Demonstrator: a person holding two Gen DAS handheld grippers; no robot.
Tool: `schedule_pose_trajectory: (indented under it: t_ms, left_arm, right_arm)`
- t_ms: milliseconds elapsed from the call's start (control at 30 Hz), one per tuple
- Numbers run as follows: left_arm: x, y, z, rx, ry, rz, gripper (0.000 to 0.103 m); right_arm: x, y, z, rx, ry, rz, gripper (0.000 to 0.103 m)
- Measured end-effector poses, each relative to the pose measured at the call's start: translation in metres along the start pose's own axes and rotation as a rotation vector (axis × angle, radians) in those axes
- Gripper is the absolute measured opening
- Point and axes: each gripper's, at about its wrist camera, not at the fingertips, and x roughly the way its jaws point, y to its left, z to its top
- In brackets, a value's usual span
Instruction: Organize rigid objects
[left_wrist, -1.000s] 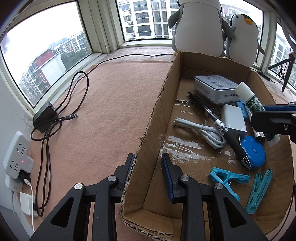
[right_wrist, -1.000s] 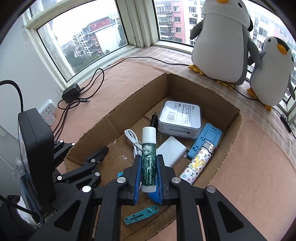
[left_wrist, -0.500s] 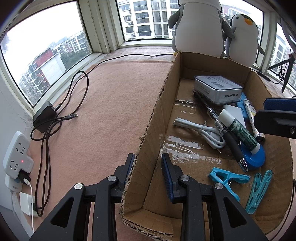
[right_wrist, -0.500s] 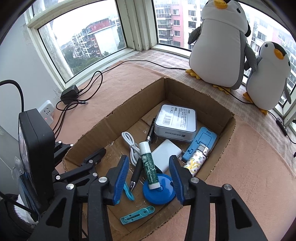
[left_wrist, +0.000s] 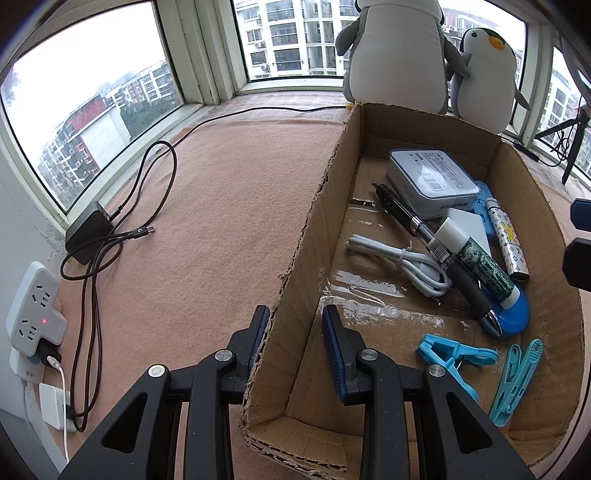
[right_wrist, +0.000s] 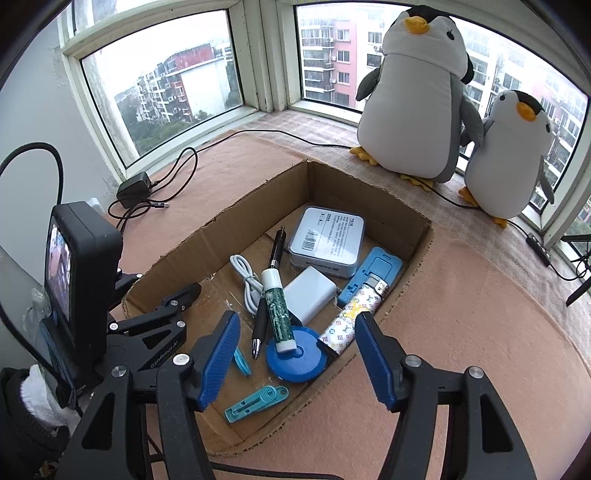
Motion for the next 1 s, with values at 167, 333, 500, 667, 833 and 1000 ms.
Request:
schedule_pose_trajectory:
  t_ms: [167, 333, 500, 667, 833, 1000]
  left_arm:
    - [0.001, 0.001, 0.000, -0.004, 0.002, -0.003, 0.031]
    - [0.001, 0.002, 0.001, -0.005, 0.008, -0.007, 0.031]
    - [0.000, 0.003, 0.002, -0.002, 0.012, -0.011, 0.031]
    - [-0.001, 0.004, 0.002, -0.001, 0.020, -0.016, 0.031]
    - [-0.009, 0.006, 0.003, -0.007, 0.004, -0.011, 0.031]
    - [-0.026, 0.011, 0.006, -0.018, -0.028, -0.010, 0.031]
  right_arm:
    - [-0.012, -0.007, -0.007, 0.045, -0.018, -0.002, 0.064]
    - [-0.023, -0.016, -0.016, 0.085, -0.031, -0.008, 0.064]
    - [-0.034, -0.023, -0.022, 0.118, -0.046, -0.012, 0.064]
    - [-0.045, -0.028, -0.026, 0.143, -0.068, -0.016, 0.065]
    - [-0.056, -0.030, -0.027, 0.161, -0.091, -0.013, 0.066]
    - [-0.069, -0.029, -0.029, 0.174, -0.116, -0.013, 0.066]
